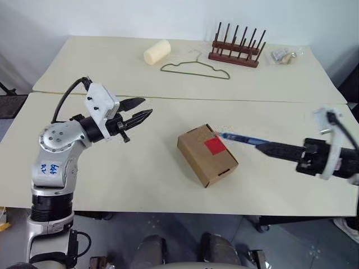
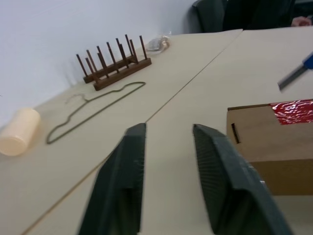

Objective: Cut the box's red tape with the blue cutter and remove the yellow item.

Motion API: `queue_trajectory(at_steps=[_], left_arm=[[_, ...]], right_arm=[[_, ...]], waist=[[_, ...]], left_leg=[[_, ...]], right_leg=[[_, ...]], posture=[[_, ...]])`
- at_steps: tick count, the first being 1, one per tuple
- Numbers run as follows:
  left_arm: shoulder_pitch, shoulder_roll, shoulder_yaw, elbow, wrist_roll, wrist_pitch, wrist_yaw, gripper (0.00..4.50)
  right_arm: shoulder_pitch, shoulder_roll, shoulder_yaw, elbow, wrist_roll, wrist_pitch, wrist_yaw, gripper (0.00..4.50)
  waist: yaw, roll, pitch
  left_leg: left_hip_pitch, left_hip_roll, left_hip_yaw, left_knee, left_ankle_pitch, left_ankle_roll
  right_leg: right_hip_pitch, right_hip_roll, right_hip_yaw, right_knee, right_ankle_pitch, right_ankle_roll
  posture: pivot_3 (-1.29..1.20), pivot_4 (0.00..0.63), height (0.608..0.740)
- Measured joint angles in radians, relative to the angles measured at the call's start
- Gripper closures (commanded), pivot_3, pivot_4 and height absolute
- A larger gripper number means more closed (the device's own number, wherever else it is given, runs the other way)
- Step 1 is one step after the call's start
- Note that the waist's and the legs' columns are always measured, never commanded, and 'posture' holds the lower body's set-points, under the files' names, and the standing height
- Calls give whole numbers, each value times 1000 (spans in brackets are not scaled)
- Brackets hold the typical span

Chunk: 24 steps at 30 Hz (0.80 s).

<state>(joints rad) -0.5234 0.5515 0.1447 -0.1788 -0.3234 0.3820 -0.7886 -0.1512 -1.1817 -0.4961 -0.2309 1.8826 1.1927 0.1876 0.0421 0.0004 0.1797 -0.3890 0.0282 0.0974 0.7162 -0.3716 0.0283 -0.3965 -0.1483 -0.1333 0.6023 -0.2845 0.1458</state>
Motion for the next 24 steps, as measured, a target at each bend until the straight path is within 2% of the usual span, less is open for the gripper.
queue_trajectory(at_steps=[2, 3, 7, 11, 15, 24], left_arm=[[-11, -20, -38, 21, -3, 16, -6, 4436], [-21, -30, -58, 37, -3, 18, -10, 4500], [-71, -79, -137, 90, -2, 24, -22, 4500], [-167, -136, -214, 186, 7, 56, -38, 4500], [-200, -153, -263, 217, 2, 144, -55, 4500], [-230, -216, -359, 241, 37, 200, -51, 4500]], right_arm=[[19, -13, -51, -8, -65, 10, 60, 4347], [19, -15, -66, -12, -93, 10, 83, 4347], [-3, -39, -80, -66, -200, 5, 164, 4347], [-127, -99, -19, -189, -304, -37, 214, 4347], [-178, -113, 43, -219, -367, -46, 219, 4347], [-233, -139, 112, -239, -312, -33, 96, 4347]], waist=[[2, 0, 0], [4, 0, 0], [6, 0, 0], [5, 0, 0], [5, 0, 0], [8, 0, 0]], left_leg=[[0, 0, 0, 0, 0, 0], [0, 0, 1, 0, 0, 0], [0, 0, 1, 1, 0, 0], [1, 0, 1, 1, 0, -1], [0, 0, 1, 0, 0, -1], [0, 0, 0, 0, 0, -1]], right_leg=[[0, 0, 0, 0, 0, 0], [0, 0, 1, 0, 0, 0], [0, 1, 1, 0, 0, 0], [0, 1, 1, 0, 0, 0], [0, 1, 0, 0, 0, 0], [0, 1, 0, -1, 0, 0]], posture=[[0, 150, 740], [0, 150, 740], [0, 150, 740], [0, 150, 740], [0, 150, 740], [0, 150, 740]])
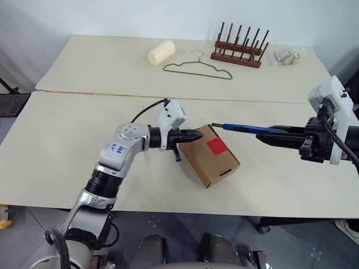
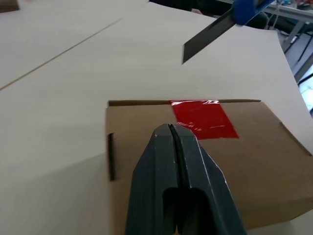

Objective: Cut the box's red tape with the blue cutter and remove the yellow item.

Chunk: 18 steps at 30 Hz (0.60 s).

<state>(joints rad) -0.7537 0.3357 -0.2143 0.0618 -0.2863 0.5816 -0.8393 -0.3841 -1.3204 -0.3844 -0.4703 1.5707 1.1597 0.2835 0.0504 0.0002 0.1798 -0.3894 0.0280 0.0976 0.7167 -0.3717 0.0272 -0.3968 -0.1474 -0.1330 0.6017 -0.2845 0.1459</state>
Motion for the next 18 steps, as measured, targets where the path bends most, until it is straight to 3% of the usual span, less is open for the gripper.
queue_trajectory(at_steps=[7, 18], left_arm=[[-19, -21, -59, 18, 50, 20, 11, 4500], [-31, -7, -80, -20, 75, 94, 28, 4500]], right_arm=[[2, 21, 70, -1, 3, -3, -150, 4347], [-32, 36, 132, -15, 97, -23, -251, 4347]], waist=[[-2, 0, 0], [-3, 0, 0]], left_leg=[[0, 0, 0, 0, 0, 0], [0, 0, 0, 0, 0, 0]], right_leg=[[0, 0, 0, 0, 0, 0], [0, 0, 0, 0, 0, 0]], posture=[[0, 150, 740], [0, 150, 740]])
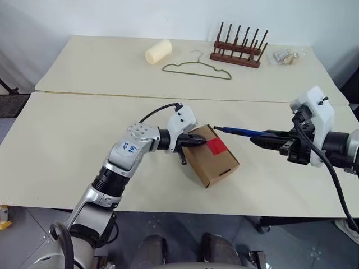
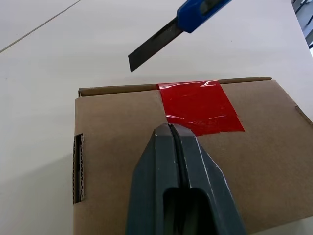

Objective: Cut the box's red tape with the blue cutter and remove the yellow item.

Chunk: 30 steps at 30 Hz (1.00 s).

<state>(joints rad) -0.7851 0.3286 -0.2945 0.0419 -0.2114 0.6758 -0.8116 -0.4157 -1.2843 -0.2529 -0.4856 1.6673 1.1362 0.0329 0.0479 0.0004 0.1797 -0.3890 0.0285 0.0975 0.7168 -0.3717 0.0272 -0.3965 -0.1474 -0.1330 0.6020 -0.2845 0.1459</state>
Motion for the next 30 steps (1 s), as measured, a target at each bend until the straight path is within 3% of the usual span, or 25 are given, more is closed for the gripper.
queue_trajectory(at_steps=[14, 30], left_arm=[[9, 1, 0, -44, 0, 55, 9, 4500], [18, 1, -1, -73, -2, 81, 11, 4500]], right_arm=[[-24, 53, 85, 0, -22, -17, -50, 4347], [-84, 112, 97, 37, -75, -18, -67, 4347]], waist=[[1, 0, 0], [2, 0, 0]], left_leg=[[0, 0, 0, 0, 0, 0], [0, 0, 0, 0, 0, 0]], right_leg=[[0, 0, 0, 0, 0, 0], [0, 0, 0, 0, 0, 0]], posture=[[0, 150, 740], [0, 150, 740]])
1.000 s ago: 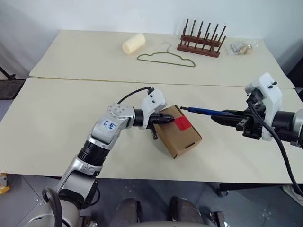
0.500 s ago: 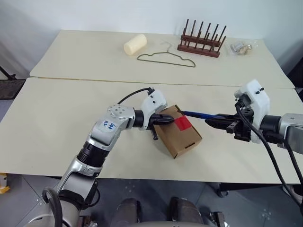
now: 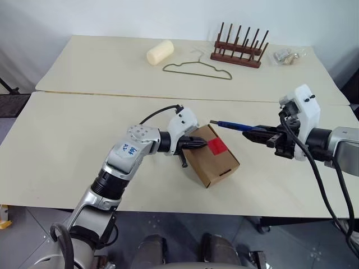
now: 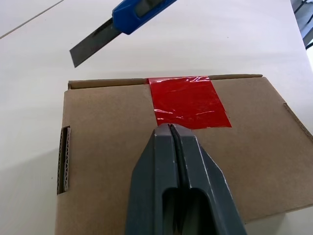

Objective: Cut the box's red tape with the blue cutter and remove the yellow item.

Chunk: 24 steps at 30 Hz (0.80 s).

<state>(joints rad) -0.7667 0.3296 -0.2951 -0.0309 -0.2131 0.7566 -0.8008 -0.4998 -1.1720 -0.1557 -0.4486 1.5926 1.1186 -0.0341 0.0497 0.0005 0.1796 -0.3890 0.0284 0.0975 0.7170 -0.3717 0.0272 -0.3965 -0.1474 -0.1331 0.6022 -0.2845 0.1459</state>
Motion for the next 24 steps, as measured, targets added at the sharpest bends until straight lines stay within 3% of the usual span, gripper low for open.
queue_trajectory(at_steps=[24], left_arm=[[1, 0, 0, -4, 0, 6, 1, 4500]], right_arm=[[43, -1, -8, -12, -64, 32, 52, 4348]], waist=[[0, 0, 0]], left_leg=[[0, 0, 0, 0, 0, 0]], right_leg=[[0, 0, 0, 0, 0, 0]], posture=[[0, 150, 740]])
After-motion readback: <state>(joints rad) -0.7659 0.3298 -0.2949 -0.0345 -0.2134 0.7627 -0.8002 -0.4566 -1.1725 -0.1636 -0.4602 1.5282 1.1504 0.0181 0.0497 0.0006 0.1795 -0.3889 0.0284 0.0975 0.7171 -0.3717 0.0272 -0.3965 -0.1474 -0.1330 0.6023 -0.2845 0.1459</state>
